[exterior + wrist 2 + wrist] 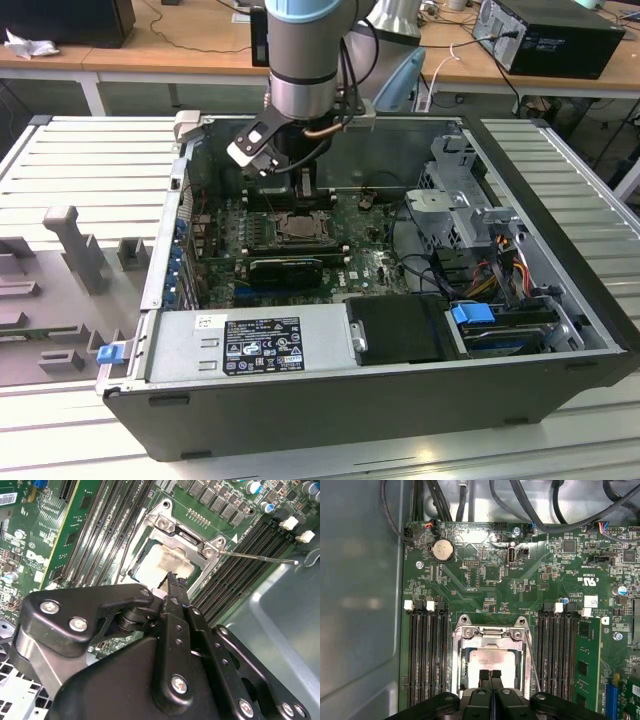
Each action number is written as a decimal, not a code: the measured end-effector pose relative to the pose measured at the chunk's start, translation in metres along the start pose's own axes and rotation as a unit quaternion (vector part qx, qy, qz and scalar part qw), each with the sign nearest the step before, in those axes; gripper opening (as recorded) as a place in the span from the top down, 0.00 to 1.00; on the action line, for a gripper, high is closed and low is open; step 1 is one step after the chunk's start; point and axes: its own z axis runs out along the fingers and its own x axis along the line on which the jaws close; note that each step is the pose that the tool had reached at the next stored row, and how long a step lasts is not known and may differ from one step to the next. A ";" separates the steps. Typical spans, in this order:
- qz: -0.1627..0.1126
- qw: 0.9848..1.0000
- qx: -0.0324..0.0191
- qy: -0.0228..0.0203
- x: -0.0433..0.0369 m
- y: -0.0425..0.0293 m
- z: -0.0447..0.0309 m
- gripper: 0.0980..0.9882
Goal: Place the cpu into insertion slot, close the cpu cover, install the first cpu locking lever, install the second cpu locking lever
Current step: 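Install the first cpu locking lever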
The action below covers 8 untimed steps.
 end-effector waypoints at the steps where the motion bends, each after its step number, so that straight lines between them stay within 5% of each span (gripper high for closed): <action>1: 0.000 1.000 0.000 0.000 0.0000 0.0000 -0.0013 0.99; 8: 0.000 1.000 0.000 0.000 0.0003 0.0003 -0.0081 0.99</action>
